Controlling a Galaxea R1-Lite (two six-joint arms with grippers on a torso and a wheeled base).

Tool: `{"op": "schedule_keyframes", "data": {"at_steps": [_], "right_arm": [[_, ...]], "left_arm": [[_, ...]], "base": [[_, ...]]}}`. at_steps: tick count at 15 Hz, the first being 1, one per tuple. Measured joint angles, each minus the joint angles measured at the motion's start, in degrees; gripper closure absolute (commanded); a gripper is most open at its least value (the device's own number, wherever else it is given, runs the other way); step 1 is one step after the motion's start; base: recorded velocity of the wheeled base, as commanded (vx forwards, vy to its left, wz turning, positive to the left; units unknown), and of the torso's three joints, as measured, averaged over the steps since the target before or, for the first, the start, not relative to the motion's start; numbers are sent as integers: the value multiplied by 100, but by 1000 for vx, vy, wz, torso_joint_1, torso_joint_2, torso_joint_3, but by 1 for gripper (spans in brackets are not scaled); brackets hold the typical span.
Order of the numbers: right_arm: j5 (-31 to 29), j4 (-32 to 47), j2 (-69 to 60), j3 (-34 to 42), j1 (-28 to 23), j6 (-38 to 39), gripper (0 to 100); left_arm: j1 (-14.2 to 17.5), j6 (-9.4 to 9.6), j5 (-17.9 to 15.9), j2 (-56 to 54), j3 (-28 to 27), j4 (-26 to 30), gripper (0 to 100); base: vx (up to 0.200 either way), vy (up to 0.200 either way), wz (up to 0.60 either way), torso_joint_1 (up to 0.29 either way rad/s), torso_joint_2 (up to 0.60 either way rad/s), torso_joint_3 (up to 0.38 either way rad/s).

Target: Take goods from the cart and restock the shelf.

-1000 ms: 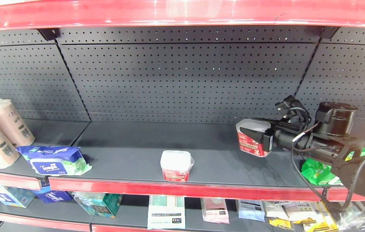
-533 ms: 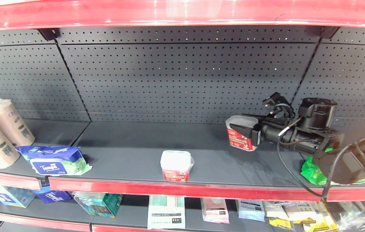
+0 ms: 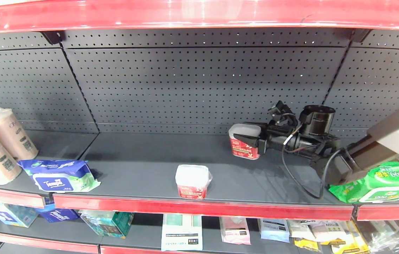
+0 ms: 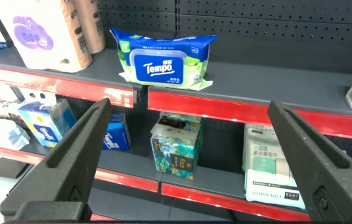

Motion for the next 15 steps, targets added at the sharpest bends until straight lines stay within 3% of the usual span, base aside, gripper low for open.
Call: {"op": "schedule_keyframes", "data": {"at_steps": [3, 8, 15], "right_arm": [[340, -128, 441, -461, 177, 94, 100], [402, -317, 1093, -1193, 605, 211, 100], [890, -350, 1847, -1734, 742, 202, 100]], "left_arm": [[-2, 2, 0, 0, 0, 0, 0], [0, 0, 0, 0, 0, 0, 0], [-2, 0, 0, 0, 0, 0, 0]], "base": [[0, 0, 0, 0, 0, 0], [0, 0, 0, 0, 0, 0], [0, 0, 0, 0, 0, 0]]}}
